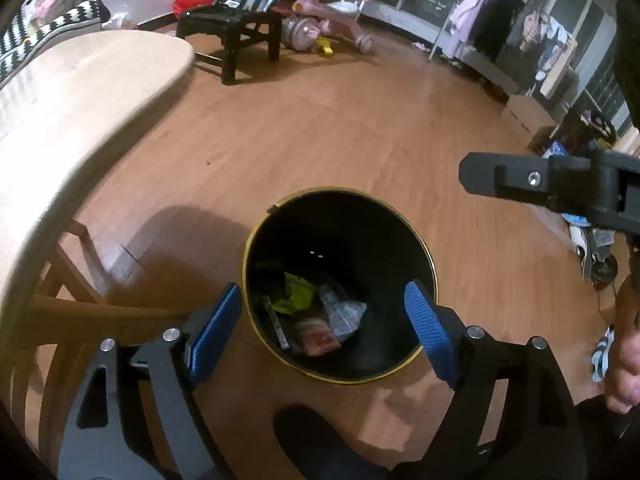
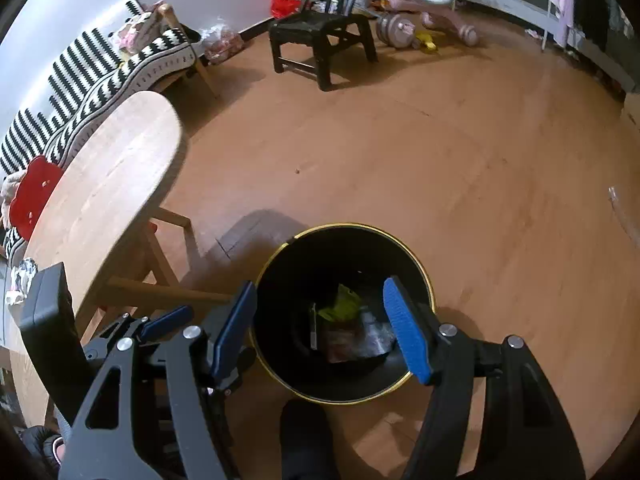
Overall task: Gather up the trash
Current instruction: 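Return both tools to the table above the remaining trash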
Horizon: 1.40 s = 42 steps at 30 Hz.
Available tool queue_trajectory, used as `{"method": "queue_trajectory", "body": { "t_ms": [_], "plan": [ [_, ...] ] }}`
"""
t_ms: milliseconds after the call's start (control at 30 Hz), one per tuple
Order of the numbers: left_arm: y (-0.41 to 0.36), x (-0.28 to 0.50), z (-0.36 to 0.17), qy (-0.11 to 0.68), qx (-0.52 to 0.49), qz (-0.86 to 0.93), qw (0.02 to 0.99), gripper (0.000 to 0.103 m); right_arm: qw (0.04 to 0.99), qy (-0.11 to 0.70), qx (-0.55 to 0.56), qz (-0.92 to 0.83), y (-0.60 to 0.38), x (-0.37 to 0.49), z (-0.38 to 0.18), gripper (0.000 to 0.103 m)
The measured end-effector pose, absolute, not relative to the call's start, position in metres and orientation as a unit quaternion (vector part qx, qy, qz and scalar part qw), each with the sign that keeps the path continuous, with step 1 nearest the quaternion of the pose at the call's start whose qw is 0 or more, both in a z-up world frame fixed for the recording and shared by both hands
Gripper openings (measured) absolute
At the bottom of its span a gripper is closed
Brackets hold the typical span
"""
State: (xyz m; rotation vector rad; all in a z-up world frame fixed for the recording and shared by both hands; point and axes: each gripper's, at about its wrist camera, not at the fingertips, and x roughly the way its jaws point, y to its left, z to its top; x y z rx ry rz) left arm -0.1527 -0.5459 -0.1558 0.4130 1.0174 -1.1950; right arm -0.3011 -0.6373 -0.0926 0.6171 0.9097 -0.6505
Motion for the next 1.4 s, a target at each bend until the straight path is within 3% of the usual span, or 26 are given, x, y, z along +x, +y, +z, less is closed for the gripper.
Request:
{"method": "queue_trajectory", "body": {
  "t_ms": [333, 667, 1000, 1400],
  "plan": [
    [-0.450, -0.103, -0.078, 0.414, 0.131, -0.493, 0.754, 0.093, 0.874, 0.373, 0.190, -0.246, -0.553, -0.237, -0.021, 0.073],
    [-0.256, -0.015, -0.017, 0.378, 0.073, -0.350, 0.854, 0.095, 0.919, 0.356, 0.138, -0.096, -0.414, -0.126, 0.018, 0.074],
    [-0.075, 0.031, -0.006, 0.373, 0.017, -0.209, 0.904, 0.095, 0.927, 0.365, 0.085, 0.028, -0.278, -0.031, 0.019, 0.074],
    [-0.041, 0.057, -0.028, 0.380, 0.024, -0.192, 0.905, 0.095, 0.913, 0.395, 0.083, 0.060, -0.230, 0.032, -0.008, 0.074]
  ]
}}
